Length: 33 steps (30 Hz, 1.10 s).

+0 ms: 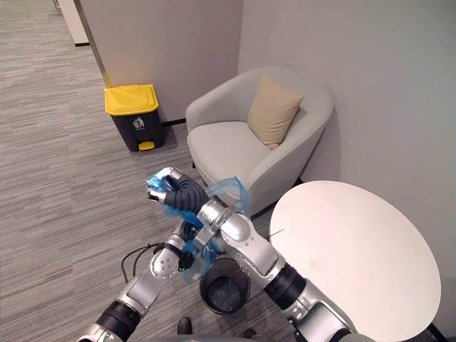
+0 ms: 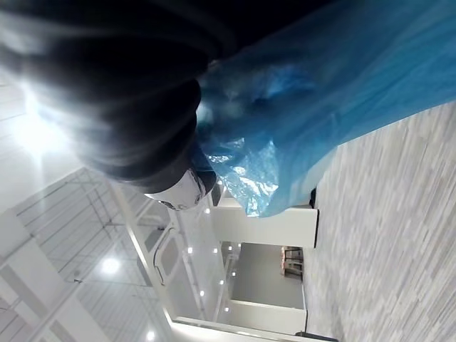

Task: Gather rubbish on tea table into small bin, then transfer packed bag to large trash can.

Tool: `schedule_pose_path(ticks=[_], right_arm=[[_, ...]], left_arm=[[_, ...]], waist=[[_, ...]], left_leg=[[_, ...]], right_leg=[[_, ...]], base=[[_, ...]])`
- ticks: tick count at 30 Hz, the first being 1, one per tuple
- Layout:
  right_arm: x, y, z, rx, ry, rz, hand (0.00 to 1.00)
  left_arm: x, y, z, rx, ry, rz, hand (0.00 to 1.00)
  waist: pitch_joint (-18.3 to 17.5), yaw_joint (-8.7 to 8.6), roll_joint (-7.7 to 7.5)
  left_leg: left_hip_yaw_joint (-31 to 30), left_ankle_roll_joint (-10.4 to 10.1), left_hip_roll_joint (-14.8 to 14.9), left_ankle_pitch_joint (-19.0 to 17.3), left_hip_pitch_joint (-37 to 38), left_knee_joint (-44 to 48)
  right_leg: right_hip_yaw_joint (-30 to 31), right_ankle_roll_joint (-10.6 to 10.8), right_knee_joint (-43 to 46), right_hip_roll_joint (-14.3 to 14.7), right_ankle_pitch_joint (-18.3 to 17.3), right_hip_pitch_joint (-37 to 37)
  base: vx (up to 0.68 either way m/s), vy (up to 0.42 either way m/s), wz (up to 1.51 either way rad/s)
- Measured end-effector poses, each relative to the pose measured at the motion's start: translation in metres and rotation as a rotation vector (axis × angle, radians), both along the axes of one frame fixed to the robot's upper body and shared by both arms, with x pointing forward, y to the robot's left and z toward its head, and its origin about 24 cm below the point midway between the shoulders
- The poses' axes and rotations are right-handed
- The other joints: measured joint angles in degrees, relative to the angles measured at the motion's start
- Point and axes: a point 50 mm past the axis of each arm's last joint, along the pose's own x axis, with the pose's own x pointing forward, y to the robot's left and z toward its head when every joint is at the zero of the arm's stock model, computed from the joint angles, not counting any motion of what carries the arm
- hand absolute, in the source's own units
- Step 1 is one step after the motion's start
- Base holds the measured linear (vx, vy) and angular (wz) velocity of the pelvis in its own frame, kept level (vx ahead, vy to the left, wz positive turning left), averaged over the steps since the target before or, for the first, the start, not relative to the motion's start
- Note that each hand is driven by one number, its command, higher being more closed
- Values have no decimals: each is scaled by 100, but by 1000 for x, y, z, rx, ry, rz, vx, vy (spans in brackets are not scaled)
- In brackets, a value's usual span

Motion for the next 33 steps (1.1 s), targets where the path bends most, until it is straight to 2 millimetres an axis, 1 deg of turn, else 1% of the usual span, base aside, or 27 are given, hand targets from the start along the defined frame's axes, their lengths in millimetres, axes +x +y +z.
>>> schedule_pose_path(ticks=[7, 10, 11, 12, 16, 21, 23, 25, 26, 29, 33], right_arm=[[-2, 3, 1, 20, 6, 6, 100], [-4, 1, -4, 31, 10, -11, 100], [-5, -2, -7, 35, 12, -25, 0], [-5, -4, -9, 31, 12, -34, 0], [-4, -20, -26, -55, -1, -140, 0], [-4, -38, -38, -197, -86, -261, 0], [-3, -49, -44, -260, -124, -313, 0], [-2, -57, -48, -307, -140, -351, 0], [-2, -65, -52, -358, -155, -392, 0], [-2, -78, -57, -460, -213, -449, 0], [-3, -94, -62, -540, -262, -504, 0]], left_arm=[[2, 4, 1, -86, 17, 53, 100], [1, 5, 0, -118, 32, 70, 100], [0, 6, -1, -121, 41, 78, 100], [0, 7, -1, -126, 46, 88, 100], [-3, 17, -1, -173, 50, 162, 100], [-1, 24, 6, -222, 24, 212, 100], [-2, 31, 7, -247, 18, 255, 100], [-3, 36, 6, -254, 18, 278, 100], [-3, 39, 6, -275, 24, 300, 100], [-5, 48, 4, -289, 31, 339, 100], [-12, 59, -3, -301, 57, 388, 100]], waist=[[4, -17, 6], [5, -18, 7], [5, -18, 7], [5, -20, 7], [7, -20, 10], [8, -21, 11], [9, -29, 11], [10, -25, 10], [12, -20, 10], [12, -22, 10], [17, -26, 6]], left_leg=[[0, -1, 0, -1, 0, 0], [-1, -1, -5, -2, 0, 0], [-8, -1, -10, -2, 1, 0], [-9, -1, -11, -2, 2, 0], [-15, -2, -12, -4, -4, -1], [-21, -2, -11, -4, -8, -2], [-22, -1, -11, -4, -9, -2], [-23, -1, -11, -4, -9, -2], [-24, -1, -11, -4, -9, -2], [-24, 0, -11, -4, -7, -2], [-23, 1, -11, -3, 3, -3]], right_leg=[[2, -2, 4, 0, -5, -4], [1, 11, 58, -9, -51, -25], [-3, 13, 86, -24, -71, -34], [-3, 12, 90, -35, -75, -34], [-10, 13, 89, -43, -81, -35], [-16, 32, 88, -48, -97, -35], [-18, 32, 87, -49, -98, -34], [-19, 32, 85, -48, -98, -33], [-21, 32, 85, -48, -97, -32], [-21, 31, 83, -48, -96, -27], [-21, 27, 70, -46, -93, -14]], base=[[0, 0, 0], [0, 0, 0], [0, 0, 0], [0, 0, 0], [0, 0, 0], [0, 0, 0], [0, 0, 0], [0, 0, 0], [0, 0, 0], [0, 0, 0], [0, 0, 0]])
